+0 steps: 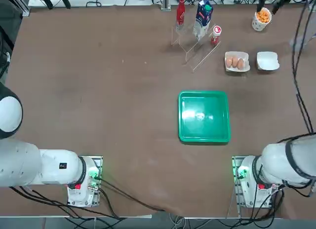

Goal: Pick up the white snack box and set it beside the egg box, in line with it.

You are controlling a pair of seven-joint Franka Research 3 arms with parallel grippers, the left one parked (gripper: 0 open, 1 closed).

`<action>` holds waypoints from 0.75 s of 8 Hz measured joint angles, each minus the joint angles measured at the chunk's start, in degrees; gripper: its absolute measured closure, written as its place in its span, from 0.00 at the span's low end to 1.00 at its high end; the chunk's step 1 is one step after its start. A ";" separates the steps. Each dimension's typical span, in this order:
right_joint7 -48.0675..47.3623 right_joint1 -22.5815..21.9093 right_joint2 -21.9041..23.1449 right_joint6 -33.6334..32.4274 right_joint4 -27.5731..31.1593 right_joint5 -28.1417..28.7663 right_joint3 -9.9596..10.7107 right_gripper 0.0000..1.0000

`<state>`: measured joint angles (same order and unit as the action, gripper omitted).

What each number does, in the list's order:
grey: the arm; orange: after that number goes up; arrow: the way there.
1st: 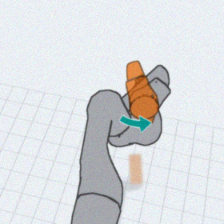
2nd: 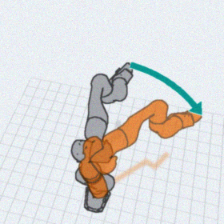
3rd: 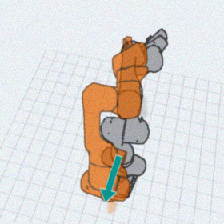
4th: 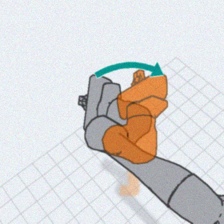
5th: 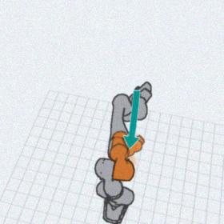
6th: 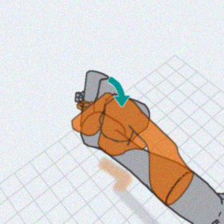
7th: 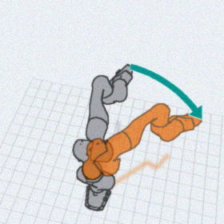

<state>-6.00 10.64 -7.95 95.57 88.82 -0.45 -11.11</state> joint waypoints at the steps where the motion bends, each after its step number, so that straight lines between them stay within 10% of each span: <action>1: 0.13 -0.30 0.35 -7.05 -5.29 0.07 -1.13 0.00; 6: 4.46 1.71 -0.69 -16.64 -11.83 0.68 -2.45 0.00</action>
<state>-1.55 12.34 -8.64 78.93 76.99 0.22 -13.57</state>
